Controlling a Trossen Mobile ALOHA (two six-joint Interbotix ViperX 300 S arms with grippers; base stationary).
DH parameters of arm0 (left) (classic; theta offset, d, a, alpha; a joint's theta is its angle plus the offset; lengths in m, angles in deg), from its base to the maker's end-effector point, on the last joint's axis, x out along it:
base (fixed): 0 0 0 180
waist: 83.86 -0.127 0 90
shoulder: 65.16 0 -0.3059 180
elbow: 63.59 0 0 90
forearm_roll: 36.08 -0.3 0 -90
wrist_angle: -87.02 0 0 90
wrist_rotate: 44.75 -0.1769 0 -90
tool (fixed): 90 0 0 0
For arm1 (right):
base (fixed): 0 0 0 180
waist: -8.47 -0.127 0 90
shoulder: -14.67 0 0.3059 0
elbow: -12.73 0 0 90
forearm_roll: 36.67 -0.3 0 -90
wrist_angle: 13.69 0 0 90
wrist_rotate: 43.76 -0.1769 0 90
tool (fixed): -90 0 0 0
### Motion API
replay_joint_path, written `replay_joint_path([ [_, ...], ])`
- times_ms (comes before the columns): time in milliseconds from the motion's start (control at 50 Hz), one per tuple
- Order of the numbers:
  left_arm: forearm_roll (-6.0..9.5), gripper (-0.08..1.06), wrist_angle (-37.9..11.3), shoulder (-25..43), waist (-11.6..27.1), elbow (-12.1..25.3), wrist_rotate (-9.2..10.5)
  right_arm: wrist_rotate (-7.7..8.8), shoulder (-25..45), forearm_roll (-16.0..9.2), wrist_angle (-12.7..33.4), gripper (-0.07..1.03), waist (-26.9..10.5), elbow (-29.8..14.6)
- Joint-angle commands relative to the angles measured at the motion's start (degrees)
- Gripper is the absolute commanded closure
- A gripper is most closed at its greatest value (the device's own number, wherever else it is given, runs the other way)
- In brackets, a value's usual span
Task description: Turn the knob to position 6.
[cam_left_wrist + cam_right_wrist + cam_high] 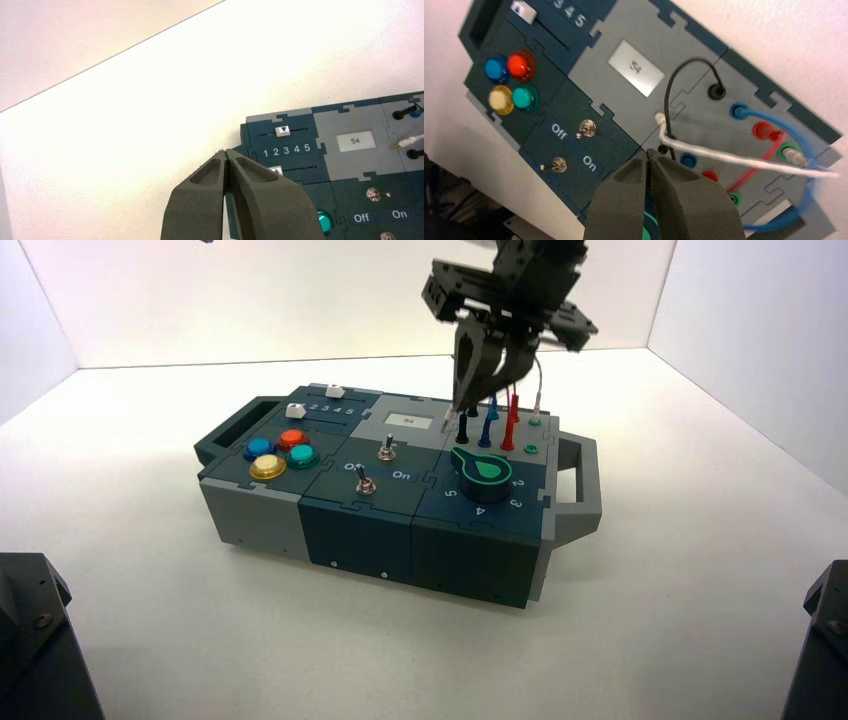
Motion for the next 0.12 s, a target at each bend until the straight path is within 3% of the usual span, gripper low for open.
replay_joint_path([
  [20,0.0,1.01,0.53,-2.2,-0.18,-0.09,-0.09,-0.09,-2.9,1.14,0.09,0.99,0.18,-1.85],
  [120,0.0,1.01,0.62,-3.69,-0.18,-0.97,-0.09,0.0,-3.69,1.76,0.09,0.99,0.18,-2.02],
])
